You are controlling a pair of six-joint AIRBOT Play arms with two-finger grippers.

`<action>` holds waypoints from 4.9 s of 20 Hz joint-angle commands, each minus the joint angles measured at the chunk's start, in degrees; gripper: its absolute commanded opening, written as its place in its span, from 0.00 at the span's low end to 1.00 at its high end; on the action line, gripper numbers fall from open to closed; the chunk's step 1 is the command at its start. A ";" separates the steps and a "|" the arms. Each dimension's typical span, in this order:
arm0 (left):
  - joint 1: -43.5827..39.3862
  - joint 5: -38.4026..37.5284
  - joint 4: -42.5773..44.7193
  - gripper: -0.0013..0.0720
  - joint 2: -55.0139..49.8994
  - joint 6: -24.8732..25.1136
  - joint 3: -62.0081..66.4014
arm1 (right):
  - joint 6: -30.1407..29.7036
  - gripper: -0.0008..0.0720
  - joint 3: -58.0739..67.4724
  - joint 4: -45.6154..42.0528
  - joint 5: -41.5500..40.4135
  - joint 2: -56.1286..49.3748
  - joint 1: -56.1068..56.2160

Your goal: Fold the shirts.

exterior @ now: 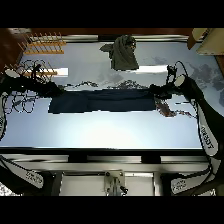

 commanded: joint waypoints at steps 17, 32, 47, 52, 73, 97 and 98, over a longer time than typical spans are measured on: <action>-5.16 -3.06 -0.68 0.70 5.77 -2.12 0.61 | -5.49 0.10 0.07 13.86 5.42 -6.78 0.55; -32.98 14.16 -8.46 0.06 3.78 -10.08 -2.43 | -0.52 0.10 0.07 13.31 14.10 28.13 0.50; -39.71 14.01 -21.97 0.06 -1.38 -7.63 -2.36 | 1.99 0.10 0.04 15.89 17.25 35.56 1.33; -22.05 -0.17 -6.99 0.06 10.45 -6.95 -2.36 | 1.05 0.10 0.04 17.62 3.76 28.37 13.51; 3.37 -6.49 -2.80 0.06 28.83 -7.39 -2.54 | -11.63 0.75 0.04 47.93 -23.80 -1.77 36.13; -0.20 -4.94 -2.82 0.06 28.89 -5.92 -2.54 | -5.33 0.94 -5.60 27.28 9.62 -5.20 12.68; -0.22 -4.96 -2.82 0.06 28.89 -5.92 -2.54 | -5.64 0.93 -5.60 27.63 7.58 -5.33 13.16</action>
